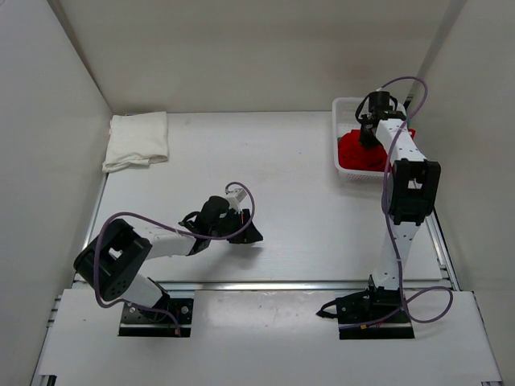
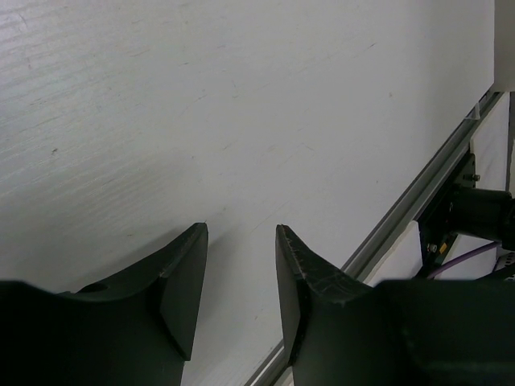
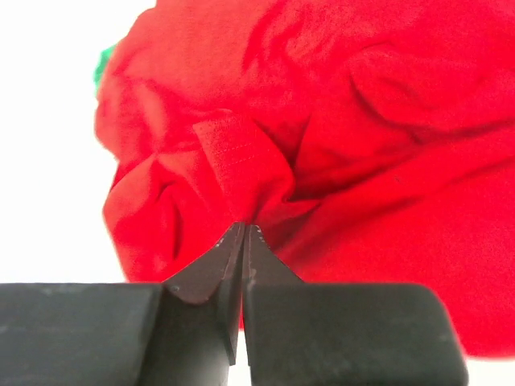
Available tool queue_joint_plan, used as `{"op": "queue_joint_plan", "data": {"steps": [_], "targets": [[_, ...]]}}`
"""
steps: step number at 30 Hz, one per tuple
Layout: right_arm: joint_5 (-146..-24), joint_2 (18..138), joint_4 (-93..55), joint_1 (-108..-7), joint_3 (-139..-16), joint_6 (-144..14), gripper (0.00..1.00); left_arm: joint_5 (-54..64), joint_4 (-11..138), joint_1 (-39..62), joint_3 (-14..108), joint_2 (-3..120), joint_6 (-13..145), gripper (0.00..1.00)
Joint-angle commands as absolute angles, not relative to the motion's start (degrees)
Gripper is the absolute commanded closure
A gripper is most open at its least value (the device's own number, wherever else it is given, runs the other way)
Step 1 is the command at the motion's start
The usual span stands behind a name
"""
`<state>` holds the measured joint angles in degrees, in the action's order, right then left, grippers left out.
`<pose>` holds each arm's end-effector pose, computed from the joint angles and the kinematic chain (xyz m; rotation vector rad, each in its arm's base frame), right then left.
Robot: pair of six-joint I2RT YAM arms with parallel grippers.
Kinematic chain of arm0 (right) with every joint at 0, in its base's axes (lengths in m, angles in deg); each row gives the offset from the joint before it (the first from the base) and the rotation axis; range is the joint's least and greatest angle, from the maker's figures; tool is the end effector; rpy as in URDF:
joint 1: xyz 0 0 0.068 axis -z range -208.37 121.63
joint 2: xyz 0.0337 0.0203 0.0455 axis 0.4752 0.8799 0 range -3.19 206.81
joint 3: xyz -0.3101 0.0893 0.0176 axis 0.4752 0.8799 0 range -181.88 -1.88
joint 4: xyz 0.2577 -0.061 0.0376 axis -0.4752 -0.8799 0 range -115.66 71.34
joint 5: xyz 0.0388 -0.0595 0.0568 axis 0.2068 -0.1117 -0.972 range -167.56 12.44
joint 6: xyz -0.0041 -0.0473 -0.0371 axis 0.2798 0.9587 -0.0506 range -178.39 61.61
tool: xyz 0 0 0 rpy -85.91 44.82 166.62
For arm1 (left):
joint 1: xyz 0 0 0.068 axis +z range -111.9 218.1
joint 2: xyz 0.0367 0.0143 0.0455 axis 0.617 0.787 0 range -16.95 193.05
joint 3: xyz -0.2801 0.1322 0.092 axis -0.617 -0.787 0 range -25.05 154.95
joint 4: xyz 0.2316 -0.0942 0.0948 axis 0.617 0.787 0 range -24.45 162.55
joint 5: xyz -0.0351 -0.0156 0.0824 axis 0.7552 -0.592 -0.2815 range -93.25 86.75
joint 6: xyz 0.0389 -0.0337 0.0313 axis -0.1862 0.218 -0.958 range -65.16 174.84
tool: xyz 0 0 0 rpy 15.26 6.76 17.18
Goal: Fold and stack the t-shirts
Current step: Grab crumpled tshirt from bin with the right arm, then move the tshirt to the center of the board
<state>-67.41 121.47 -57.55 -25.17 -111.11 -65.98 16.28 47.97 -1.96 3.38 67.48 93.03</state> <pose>0.5255 -0.0373 0.2685 0.3070 2.4888 -0.1915 0.1974 -0.1855 0.1807 0.2419 2.4298 -1.0667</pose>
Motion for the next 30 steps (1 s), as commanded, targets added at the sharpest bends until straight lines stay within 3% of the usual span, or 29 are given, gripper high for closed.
{"op": "queue_joint_plan", "data": {"steps": [1,8,12,18,25,27,30], "targets": [[-70.8,110.9,-54.7,-24.6,-110.1,-67.4,1.0,17.1,46.9,-1.5,3.1,64.5,93.2,0.5],[-73.8,101.3,-52.1,-25.0,-105.8,-68.7,1.0,16.9,46.7,-1.4,3.0,64.4,94.3,0.51],[-85.5,94.2,-46.4,-27.5,-103.7,-69.6,1.0,17.7,46.2,0.0,2.6,63.9,95.6,0.52],[-97.3,86.6,-39.2,-38.1,-115.5,-70.3,1.0,19.9,45.0,5.4,1.7,63.3,98.8,0.52],[-103.6,87.9,-36.1,-46.8,-130.1,-70.2,1.0,24.4,41.5,16.9,-2.9,59.3,104.8,0.51],[-108.3,87.4,-33.3,-45.0,-129.0,-72.9,1.0,26.5,40.0,23.0,-4.8,56.9,106.5,0.51],[-115.8,84.2,-25.2,-40.0,-117.8,-79.6,1.0,29.6,42.3,30.6,-5.6,52.8,106.3,0.51]]}}
